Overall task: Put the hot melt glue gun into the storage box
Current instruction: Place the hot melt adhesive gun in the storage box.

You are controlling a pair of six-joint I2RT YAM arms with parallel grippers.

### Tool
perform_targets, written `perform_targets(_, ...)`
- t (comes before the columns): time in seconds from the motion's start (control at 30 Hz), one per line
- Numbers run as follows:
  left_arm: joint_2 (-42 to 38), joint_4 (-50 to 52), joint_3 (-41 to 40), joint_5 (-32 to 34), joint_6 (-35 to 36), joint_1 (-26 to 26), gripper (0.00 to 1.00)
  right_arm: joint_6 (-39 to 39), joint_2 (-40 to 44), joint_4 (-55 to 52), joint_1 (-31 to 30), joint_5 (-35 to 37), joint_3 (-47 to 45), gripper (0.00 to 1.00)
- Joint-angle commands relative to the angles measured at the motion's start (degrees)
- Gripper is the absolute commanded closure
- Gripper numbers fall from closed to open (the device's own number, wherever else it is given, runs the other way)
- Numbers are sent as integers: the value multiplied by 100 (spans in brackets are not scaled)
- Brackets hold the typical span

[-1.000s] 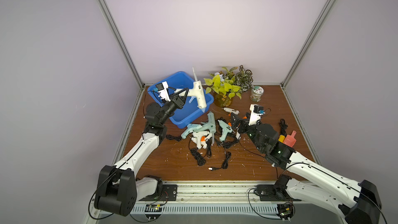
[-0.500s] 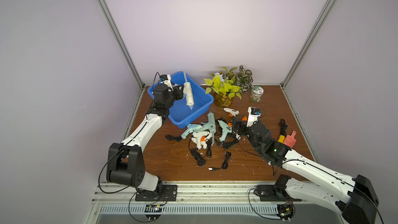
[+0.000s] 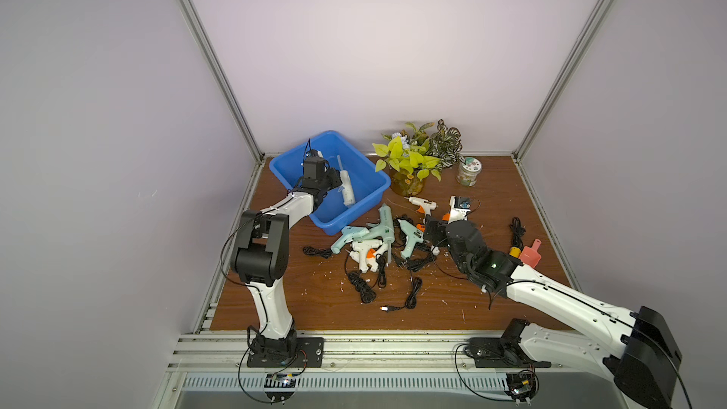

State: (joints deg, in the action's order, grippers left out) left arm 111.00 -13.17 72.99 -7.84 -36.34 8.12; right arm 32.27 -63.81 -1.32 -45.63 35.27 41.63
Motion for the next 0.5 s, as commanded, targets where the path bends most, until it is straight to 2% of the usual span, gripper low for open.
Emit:
perform_targets(0.0,208,-187,371,-123,-129,-72,86,260,-195,-317,246,-386,232,9)
perform_targets(0.2,519,-125,471,-152,-172,-139,66,402,-762,-126,613,-1502,175,23)
perform_targets(0.47,12,-17,219,325,28,-285,27,663,-1487,305,642,-2343,177,38)
